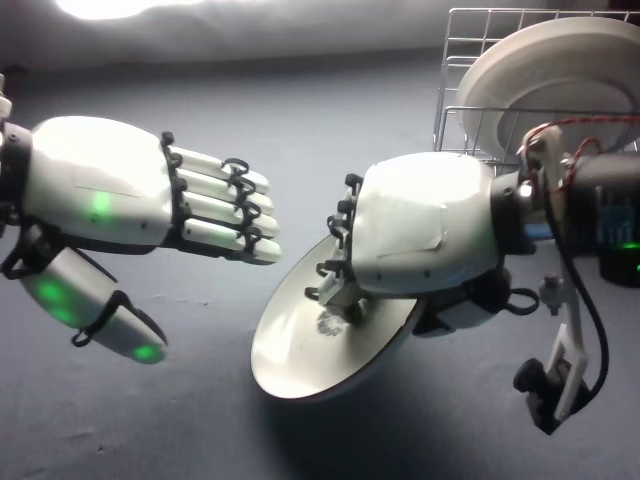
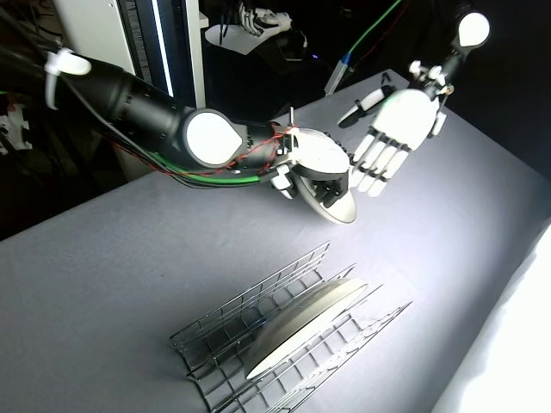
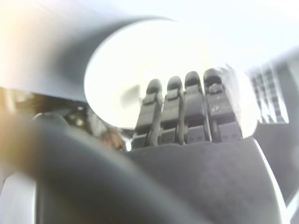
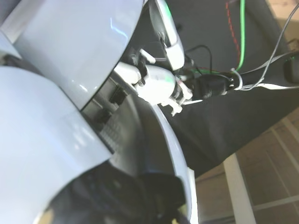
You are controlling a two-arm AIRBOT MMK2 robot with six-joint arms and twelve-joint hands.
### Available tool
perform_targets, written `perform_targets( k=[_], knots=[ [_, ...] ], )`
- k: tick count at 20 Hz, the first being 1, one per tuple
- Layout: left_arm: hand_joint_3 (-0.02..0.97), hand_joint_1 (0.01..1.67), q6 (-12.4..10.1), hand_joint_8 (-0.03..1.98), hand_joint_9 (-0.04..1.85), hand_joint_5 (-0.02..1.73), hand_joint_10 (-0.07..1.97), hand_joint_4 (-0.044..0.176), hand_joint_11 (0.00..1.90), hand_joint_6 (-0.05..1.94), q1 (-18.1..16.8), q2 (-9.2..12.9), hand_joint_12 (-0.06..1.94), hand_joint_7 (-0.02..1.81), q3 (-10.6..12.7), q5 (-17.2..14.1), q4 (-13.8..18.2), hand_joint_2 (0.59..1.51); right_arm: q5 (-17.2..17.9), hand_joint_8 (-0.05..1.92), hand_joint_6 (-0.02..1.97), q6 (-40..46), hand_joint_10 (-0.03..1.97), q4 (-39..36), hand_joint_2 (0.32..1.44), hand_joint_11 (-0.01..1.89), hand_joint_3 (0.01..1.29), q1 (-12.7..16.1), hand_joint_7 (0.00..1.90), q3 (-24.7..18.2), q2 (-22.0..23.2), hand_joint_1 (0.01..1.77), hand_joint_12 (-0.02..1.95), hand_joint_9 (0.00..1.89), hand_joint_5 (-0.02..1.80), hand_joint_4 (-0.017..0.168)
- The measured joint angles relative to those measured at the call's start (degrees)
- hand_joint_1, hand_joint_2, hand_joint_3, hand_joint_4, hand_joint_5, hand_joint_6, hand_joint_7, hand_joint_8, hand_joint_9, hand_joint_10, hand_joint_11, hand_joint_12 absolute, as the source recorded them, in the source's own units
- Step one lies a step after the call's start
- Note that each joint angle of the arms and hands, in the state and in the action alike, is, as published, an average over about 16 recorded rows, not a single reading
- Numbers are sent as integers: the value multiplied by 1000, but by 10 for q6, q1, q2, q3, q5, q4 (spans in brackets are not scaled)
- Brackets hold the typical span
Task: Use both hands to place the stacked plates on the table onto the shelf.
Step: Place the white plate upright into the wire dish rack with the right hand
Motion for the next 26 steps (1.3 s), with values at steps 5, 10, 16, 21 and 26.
perform_targets(
  k=[5, 10, 16, 21, 26],
  knots=[
    [12, 14, 4, 1, 39, 80, 9, 5, 20, 15, -31, 22, 8, 62, 0, -20, -2, 1148, 10, 665, 796, 0, 994, 52, 938, 837, 14, 19, 1019, -27, 38, 1302, 1167, 1001, 895, -6],
    [12, 13, 10, 1, 46, 85, 9, 7, 22, 15, -42, 37, 8, 66, 9, -35, 6, 1148, 23, 733, 879, 0, 989, 126, 945, 830, 14, 36, 1066, -48, 66, 1339, 1166, 999, 957, -3],
    [12, 13, 17, 1, 46, 82, 9, 7, 19, 13, -46, 47, 8, 63, 22, -47, 19, 1148, 32, 759, 937, 0, 990, 249, 952, 830, 14, 55, 1091, -68, 91, 1364, 1159, 1001, 982, -2],
    [12, 13, 20, 0, 44, 80, 9, 7, 20, 13, -46, 52, 8, 59, 31, -57, 31, 1148, 8, 752, 954, 1, 980, 354, 954, 836, 14, 79, 1104, -78, 103, 1375, 1154, 1004, 985, -3],
    [12, 13, 23, 0, 39, 76, 9, 7, 22, 13, -46, 58, 7, 55, 32, -68, 38, 1147, -50, 762, 962, 3, 980, 453, 954, 837, 14, 111, 1102, -83, 109, 1379, 1158, 998, 982, -3]
  ],
)
